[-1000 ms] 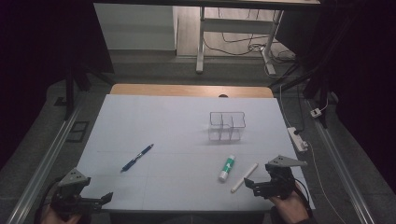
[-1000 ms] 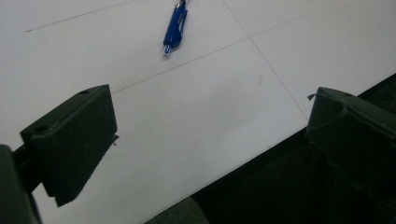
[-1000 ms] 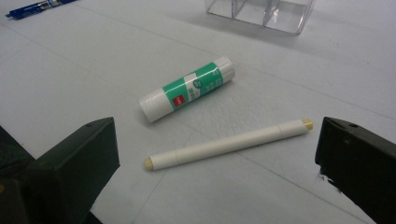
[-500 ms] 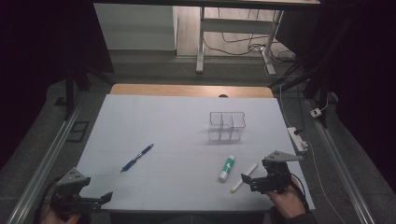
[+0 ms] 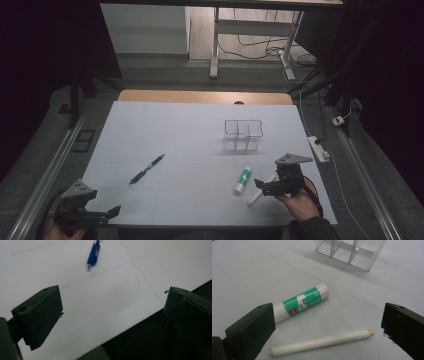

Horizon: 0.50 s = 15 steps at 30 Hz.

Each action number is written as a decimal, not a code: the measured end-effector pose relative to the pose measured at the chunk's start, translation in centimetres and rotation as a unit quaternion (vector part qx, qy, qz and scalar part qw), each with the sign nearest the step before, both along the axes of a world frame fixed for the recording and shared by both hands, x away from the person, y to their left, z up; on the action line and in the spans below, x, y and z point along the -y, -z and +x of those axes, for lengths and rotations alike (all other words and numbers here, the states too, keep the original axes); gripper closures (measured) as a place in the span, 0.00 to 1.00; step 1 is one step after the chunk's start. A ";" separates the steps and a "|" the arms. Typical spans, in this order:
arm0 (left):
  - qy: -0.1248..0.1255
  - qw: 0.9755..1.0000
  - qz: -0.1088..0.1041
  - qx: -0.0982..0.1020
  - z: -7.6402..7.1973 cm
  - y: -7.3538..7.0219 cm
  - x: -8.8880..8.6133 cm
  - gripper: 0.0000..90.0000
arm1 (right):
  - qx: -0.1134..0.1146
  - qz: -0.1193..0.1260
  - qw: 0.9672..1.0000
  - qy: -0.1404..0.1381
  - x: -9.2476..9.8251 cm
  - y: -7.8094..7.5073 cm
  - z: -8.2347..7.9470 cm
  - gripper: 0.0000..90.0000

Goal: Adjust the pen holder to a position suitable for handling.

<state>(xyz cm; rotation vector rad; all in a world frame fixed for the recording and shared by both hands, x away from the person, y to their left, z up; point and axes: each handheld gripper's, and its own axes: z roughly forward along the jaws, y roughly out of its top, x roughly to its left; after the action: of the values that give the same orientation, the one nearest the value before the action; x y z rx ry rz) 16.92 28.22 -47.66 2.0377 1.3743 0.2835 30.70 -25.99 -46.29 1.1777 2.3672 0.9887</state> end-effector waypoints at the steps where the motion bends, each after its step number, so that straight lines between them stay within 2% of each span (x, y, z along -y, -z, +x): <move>1: 0.000 1.000 0.000 0.000 0.0 0.0 0.0 0.02 | -0.003 -0.003 1.000 -0.001 -0.1 0.2 0.5 0.00; 7: 0.006 1.000 0.001 -0.001 0.0 0.0 0.0 0.03 | -0.010 -0.001 1.000 0.011 0.2 0.7 1.8 0.00; 15: 0.006 1.000 0.000 -0.002 0.0 0.0 0.0 0.03 | -0.009 -0.021 1.000 0.019 0.1 1.4 3.7 0.00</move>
<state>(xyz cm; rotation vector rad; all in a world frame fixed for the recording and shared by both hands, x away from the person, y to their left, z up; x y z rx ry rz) 16.96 28.19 -47.67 2.0467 1.3638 0.2746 34.40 -26.12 -47.64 1.2164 2.3574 0.9161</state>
